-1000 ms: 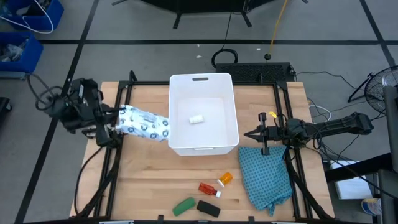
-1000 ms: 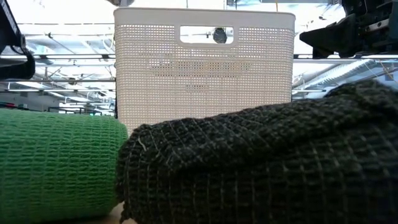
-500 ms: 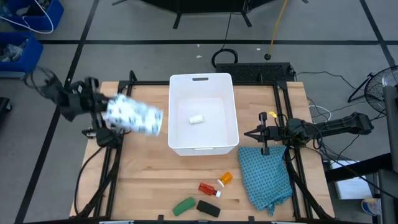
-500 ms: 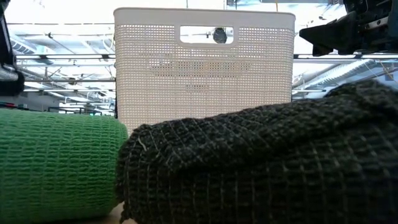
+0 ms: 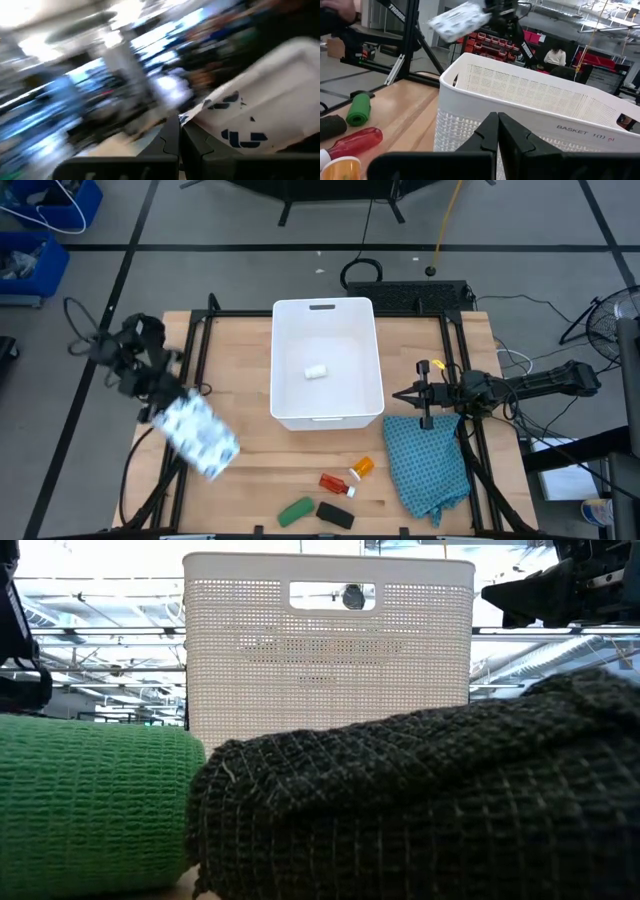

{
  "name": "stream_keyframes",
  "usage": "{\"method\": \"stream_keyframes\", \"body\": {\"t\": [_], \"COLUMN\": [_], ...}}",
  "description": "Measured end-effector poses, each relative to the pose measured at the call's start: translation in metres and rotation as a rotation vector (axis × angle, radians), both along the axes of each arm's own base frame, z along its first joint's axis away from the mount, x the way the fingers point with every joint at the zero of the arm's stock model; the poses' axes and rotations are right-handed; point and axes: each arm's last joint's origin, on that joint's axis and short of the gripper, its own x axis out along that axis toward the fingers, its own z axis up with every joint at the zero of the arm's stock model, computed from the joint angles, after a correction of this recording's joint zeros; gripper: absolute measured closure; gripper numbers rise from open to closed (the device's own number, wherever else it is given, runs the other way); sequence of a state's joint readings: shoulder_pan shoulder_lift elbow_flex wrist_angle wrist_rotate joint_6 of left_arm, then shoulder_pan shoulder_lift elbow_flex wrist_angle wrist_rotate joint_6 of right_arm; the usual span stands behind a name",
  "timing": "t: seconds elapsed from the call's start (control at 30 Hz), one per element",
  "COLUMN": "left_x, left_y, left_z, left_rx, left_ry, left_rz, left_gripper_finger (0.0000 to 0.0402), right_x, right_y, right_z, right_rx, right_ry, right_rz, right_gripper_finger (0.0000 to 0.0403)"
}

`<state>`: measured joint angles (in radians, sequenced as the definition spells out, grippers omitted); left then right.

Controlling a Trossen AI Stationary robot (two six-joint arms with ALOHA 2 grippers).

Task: Pick & place medical supplies in basket/bin
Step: Put the white mailer bag into the white bin

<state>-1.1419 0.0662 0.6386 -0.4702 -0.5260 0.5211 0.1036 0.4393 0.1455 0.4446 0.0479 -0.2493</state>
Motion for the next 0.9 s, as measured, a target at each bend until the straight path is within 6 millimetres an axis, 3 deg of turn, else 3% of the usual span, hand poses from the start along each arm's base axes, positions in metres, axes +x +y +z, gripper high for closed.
{"method": "stream_keyframes", "body": {"t": [0.07, 0.2, 0.37, 0.9], "left_x": [0.002, 0.011, 0.027, 0.064], "left_y": [-0.011, -0.034, -0.054, -0.032], "left_z": [-0.009, -0.031, -0.051, -0.065], "left_rx": [0.011, 0.022, 0.063, 0.105], "left_ry": [0.038, 0.043, -0.059, -0.021], "left_rz": [-0.107, -0.15, -0.007, 0.235], "left_gripper_finger": [0.0401, 0.0401, 0.0401, 0.0401], "right_x": [0.0, 0.0, 0.0, 0.0], "right_y": [0.0, 0.0, 0.0, 0.0], "right_z": [0.0, 0.0, 0.0, 0.003], "right_rx": [0.001, 0.013, 0.017, -0.011], "right_ry": [0.0, 0.001, -0.001, -0.035], "right_rz": [0.0, 0.001, 0.0, -0.002], "right_gripper_finger": [0.0403, 0.0403, 0.0403, 0.0403]}}
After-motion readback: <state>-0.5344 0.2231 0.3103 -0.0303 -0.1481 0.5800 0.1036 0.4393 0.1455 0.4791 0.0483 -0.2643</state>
